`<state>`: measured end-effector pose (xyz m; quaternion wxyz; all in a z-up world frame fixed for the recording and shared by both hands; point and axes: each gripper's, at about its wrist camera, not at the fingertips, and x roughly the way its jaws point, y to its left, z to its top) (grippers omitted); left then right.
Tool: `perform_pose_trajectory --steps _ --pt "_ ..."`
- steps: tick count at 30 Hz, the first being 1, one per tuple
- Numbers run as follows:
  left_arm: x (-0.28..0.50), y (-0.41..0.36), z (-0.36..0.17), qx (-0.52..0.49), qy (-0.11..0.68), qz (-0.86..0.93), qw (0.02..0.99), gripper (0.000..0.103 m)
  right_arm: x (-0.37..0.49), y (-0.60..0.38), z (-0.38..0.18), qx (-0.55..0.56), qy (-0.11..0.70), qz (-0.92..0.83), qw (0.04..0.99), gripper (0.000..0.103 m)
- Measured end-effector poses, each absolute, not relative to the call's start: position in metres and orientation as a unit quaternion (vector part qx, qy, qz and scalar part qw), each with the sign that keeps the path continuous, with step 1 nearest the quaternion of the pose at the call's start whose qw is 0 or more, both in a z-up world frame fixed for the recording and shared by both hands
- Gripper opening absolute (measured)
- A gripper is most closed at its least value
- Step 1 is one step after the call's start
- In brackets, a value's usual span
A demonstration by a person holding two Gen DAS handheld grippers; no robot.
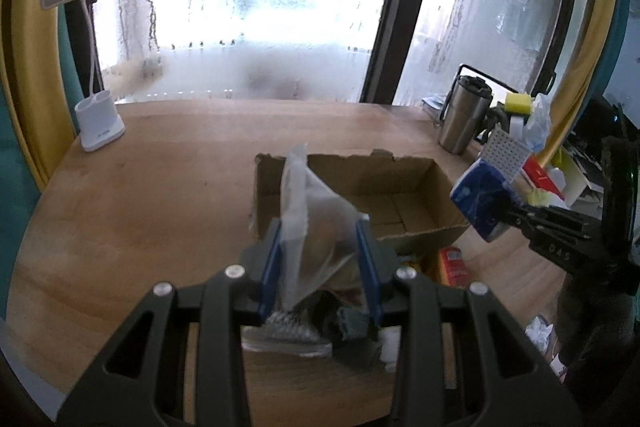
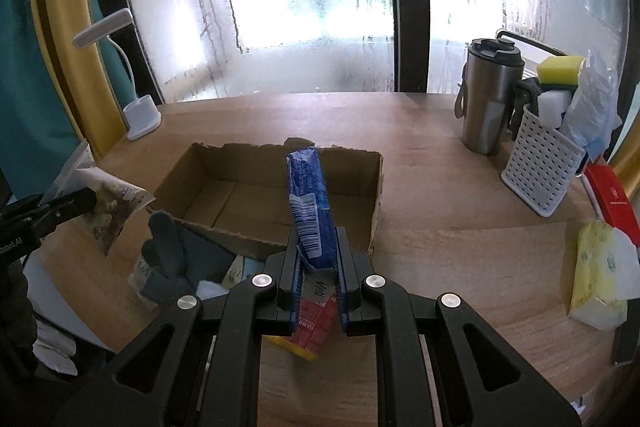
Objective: Organize objects
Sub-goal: 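Lift the blue packet and zip bag and carry both over the cardboard box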
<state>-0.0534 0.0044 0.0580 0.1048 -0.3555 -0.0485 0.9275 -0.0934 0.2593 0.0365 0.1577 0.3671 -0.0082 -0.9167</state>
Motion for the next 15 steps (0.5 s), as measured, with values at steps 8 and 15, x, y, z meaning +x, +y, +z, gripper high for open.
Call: perform_pose_trajectory --steps 8,15 --pt "-0.073 0.014 0.06 -0.357 -0.044 0.926 0.113 0.036 -0.111 0.265 0.036 0.368 -0.014 -0.917 0.155 0.015" --pt "-0.088 0.02 0.058 -0.36 -0.043 0.924 0.118 0.037 -0.125 0.267 0.033 0.372 -0.017 -0.915 0.155 0.015"
